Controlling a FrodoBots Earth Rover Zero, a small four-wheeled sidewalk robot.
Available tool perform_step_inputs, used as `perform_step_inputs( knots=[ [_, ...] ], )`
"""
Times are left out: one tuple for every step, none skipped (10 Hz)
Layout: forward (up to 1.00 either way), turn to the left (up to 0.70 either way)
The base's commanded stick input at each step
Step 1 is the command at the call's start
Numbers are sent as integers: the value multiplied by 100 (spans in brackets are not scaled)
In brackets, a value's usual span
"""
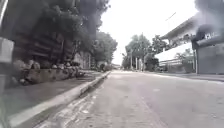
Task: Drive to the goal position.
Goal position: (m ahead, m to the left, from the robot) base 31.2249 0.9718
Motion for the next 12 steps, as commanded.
perform_step_inputs(
  knots=[
    [70, -16],
    [70, -27],
    [70, -35],
    [70, -35],
    [70, -35],
    [70, -35],
    [70, -31],
    [70, -8],
    [70, 0],
    [70, 0],
    [70, 0],
    [70, 0]
  ],
)
